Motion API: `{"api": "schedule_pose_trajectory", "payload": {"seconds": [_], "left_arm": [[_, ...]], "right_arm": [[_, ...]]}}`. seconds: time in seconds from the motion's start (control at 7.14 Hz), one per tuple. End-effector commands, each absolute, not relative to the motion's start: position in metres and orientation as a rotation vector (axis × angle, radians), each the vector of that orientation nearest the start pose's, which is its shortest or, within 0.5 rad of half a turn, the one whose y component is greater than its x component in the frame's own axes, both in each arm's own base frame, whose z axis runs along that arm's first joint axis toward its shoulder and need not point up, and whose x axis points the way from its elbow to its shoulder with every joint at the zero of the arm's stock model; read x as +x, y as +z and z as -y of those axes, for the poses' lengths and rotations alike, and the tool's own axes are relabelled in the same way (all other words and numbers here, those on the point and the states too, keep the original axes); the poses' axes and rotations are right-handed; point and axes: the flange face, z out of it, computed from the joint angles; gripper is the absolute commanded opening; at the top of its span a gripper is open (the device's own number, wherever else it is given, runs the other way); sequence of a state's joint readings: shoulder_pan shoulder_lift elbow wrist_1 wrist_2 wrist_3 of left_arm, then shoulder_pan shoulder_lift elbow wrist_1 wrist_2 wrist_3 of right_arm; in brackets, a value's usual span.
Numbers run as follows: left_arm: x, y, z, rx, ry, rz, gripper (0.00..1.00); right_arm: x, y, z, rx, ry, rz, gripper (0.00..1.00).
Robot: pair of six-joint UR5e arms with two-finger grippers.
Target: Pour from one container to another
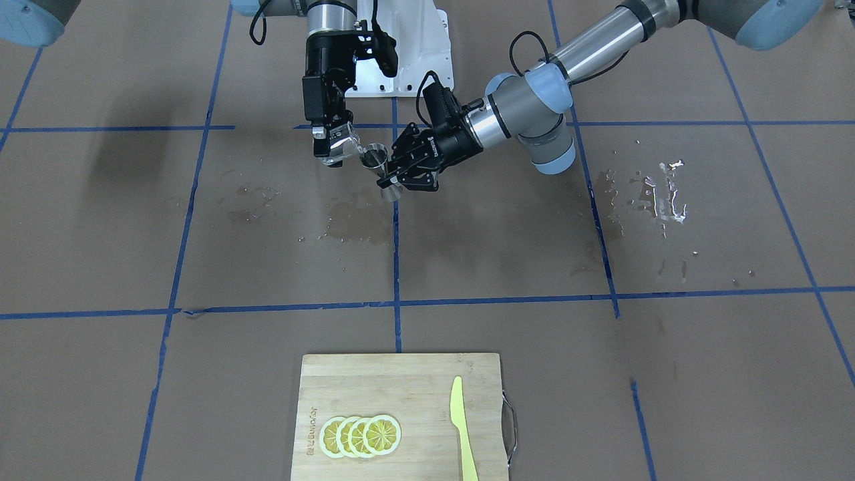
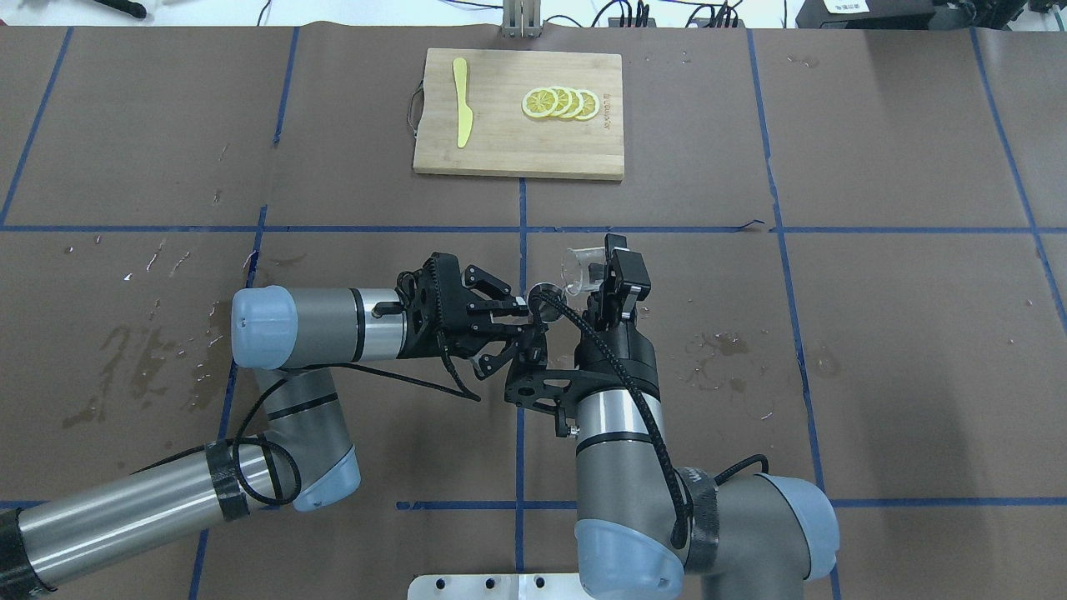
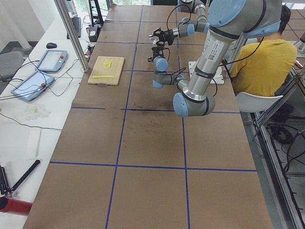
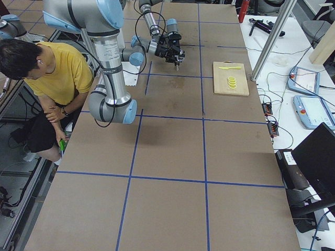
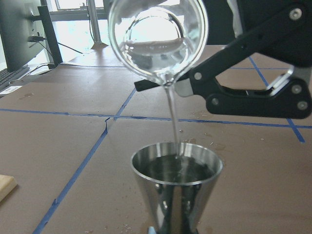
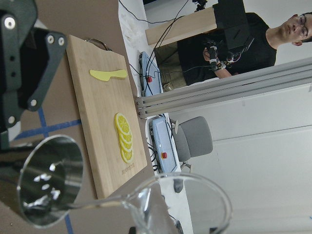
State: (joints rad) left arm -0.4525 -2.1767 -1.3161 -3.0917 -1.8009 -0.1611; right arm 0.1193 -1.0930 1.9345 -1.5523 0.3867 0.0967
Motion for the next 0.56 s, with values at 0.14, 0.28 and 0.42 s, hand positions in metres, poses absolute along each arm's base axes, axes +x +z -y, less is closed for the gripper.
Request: {"api": "schedule_pose_trajectory", "payload": {"seconds": [0.14, 0.28, 0.42], "left_arm": [[0.557, 0.252, 0.394, 1.467, 0.862, -1.298, 0.0], [0.557, 0.252, 0.394, 1.467, 0.862, -1.298, 0.0], [0.557, 0.252, 0.394, 1.467, 0.862, -1.298, 0.0]], "right_arm": [[-0.509, 0.181, 0.287, 1.344, -0.593, -0.21, 0.0], [-0.506, 0.18, 0.288, 1.345, -0.547, -0.166, 0.0], [-0.505, 0.183, 0.287, 1.343, -0.486, -0.106, 0.0]]}}
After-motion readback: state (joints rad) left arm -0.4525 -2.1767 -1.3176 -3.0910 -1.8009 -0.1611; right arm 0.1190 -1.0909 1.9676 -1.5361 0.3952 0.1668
